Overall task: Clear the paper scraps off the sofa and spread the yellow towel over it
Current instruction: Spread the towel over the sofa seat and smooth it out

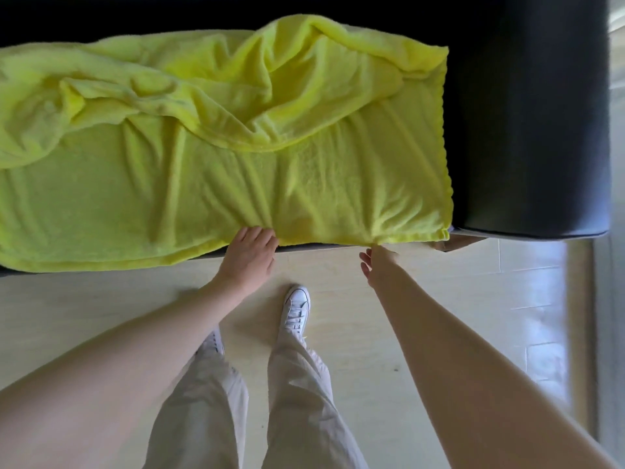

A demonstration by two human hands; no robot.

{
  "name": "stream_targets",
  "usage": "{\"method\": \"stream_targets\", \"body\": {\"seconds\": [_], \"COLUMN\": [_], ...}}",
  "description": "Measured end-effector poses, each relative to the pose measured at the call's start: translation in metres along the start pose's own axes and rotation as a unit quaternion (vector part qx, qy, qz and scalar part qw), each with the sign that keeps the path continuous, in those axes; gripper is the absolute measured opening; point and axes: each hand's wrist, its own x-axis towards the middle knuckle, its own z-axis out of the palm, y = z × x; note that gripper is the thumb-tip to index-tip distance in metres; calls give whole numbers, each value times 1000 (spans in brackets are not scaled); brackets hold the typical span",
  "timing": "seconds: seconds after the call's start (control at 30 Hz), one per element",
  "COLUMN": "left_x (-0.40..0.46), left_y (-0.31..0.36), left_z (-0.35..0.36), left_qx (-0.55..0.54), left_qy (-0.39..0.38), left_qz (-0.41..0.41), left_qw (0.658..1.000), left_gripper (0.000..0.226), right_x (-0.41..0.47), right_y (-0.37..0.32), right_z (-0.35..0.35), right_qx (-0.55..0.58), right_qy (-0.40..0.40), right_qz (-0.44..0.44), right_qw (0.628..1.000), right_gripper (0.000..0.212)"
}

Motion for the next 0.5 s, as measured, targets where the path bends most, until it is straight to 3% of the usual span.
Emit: {"method": "stream_targets", "body": {"seconds": [0.13,0.2,0.27,0.33,0.43,0.5], "left_x": [-7,-3,6,18,45,60], "left_y": [-5,-2,2,6,11,13], "left_z": [12,13,9,-1,-12,-16], "left_qx": [24,-1,-35,-52,-59,-84], "left_qy": [-16,7,46,78,66,19], "left_qz": [45,61,68,39,-46,-101], "left_qw": [999,998,996,995,995,991], "left_gripper": [21,21,24,30,52,67], "right_x": [-1,-2,0,6,26,43], "right_y": [7,3,-7,-18,-43,-62], "right_z": [-14,-15,-18,-23,-31,-38], "right_qx": [-48,-127,-221,-290,-375,-427], "right_qy": [-35,90,258,304,226,133], "right_qz": [20,-26,-126,-271,-397,-380], "right_qw": [998,988,932,866,807,810], "right_gripper": [20,21,34,42,60,60]}}
